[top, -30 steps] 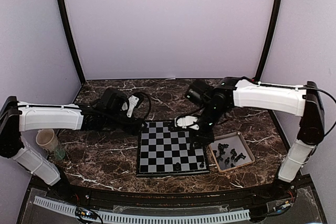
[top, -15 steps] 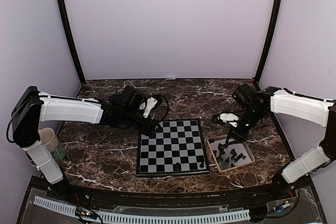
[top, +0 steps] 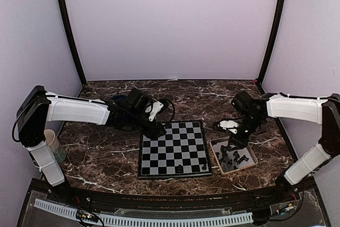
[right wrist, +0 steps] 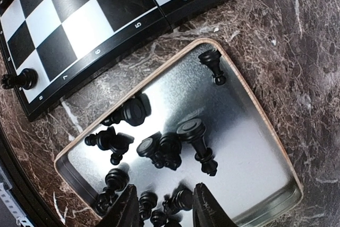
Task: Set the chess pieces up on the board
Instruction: Pick up the bishop from the storage box.
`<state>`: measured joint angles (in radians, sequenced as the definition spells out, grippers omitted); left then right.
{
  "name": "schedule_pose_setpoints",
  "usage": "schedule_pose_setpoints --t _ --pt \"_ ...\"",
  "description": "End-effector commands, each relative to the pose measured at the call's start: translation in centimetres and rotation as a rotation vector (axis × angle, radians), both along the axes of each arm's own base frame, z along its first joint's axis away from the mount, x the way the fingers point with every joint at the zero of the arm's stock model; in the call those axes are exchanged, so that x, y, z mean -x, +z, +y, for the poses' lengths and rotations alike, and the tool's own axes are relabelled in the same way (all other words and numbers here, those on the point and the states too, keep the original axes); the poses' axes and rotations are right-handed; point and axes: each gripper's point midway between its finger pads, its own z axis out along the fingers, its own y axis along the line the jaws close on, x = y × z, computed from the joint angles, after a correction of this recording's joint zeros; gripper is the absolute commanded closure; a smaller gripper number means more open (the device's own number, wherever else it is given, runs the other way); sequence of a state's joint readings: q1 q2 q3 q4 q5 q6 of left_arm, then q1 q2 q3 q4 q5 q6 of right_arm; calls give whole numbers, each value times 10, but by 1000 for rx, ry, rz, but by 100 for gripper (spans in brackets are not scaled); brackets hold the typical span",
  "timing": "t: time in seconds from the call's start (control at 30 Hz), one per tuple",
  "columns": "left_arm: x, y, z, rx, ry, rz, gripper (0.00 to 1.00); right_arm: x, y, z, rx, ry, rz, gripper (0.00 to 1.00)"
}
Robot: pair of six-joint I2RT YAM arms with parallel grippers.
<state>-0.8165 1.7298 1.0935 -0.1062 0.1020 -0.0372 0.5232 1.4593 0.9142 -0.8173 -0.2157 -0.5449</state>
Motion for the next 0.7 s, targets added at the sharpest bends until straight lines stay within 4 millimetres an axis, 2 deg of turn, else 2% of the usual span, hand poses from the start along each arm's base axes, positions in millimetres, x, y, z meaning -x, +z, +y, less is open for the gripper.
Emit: schedule_pose_setpoints --t 0.0,0.27,0.57,0.67 --pt "3 11 -2 14 -11 -13 38 -10 -3 16 -25 35 -10 64" --pt "6 4 2 14 3 1 37 -8 -21 20 26 59 13 70" --pt "7 -2 1 13 -1 9 38 -12 -17 26 6 58 2 84" --pt "7 -3 1 11 -2 9 38 -11 -23 26 14 56 29 88"
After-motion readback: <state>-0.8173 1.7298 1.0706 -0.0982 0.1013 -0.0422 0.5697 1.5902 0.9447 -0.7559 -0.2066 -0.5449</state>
